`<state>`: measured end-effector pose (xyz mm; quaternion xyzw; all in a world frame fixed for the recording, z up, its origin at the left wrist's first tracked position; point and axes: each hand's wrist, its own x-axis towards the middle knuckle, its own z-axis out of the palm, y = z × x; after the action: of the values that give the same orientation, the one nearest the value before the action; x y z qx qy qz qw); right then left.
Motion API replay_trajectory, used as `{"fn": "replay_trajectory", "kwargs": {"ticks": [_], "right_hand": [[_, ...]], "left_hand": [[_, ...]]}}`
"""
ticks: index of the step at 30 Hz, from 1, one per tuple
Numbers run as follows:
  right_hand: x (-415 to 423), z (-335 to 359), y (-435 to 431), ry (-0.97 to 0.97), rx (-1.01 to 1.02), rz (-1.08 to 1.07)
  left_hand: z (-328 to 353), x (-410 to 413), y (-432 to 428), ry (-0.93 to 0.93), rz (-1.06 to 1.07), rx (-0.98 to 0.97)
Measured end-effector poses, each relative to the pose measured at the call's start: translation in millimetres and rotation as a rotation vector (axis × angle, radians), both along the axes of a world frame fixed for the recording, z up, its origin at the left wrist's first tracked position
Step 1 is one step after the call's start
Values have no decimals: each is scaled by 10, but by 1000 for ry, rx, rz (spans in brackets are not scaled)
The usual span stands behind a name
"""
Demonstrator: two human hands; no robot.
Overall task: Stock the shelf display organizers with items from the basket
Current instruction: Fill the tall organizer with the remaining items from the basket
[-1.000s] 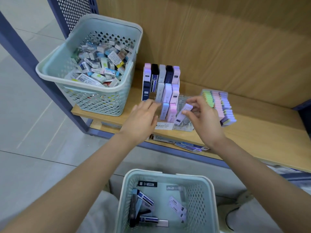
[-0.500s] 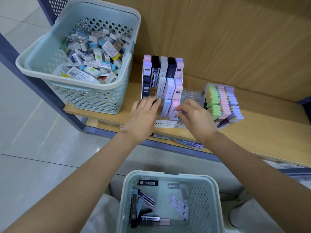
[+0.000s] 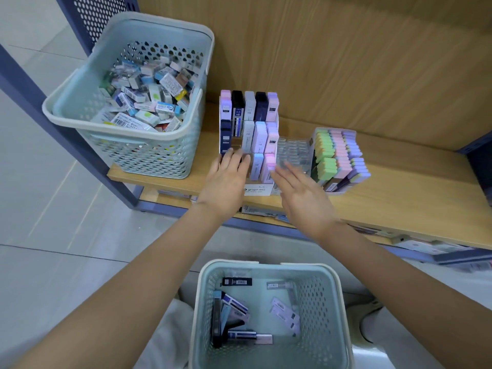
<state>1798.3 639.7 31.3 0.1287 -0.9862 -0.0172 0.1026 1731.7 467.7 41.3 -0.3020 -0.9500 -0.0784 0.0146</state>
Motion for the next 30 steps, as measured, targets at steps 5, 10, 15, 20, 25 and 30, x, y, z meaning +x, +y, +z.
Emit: {"fn": "replay_trajectory", "kwargs": {"ticks": [5, 10, 15, 20, 25, 30], "right_hand": [[628, -95, -38, 91, -213, -37], [1310, -596, -16, -180, -362, -122], [1674, -1243, -23, -614, -588, -337], [1824, -1766, -108, -861, -671, -529], [1833, -2049, -116, -912, -606, -550], [1807, -2212, -107, -894, -455, -553]], "left_hand": [[-143, 482, -99, 152, -90, 194], [-549, 1159, -193, -59, -194, 189], [-1030, 1470, -194, -321, -118, 71], [-1267, 1523, -72, -291, -246, 131], [-1696, 1612, -141, -576, -269, -32], [-2149, 1579, -190, -810, -46, -196]]}}
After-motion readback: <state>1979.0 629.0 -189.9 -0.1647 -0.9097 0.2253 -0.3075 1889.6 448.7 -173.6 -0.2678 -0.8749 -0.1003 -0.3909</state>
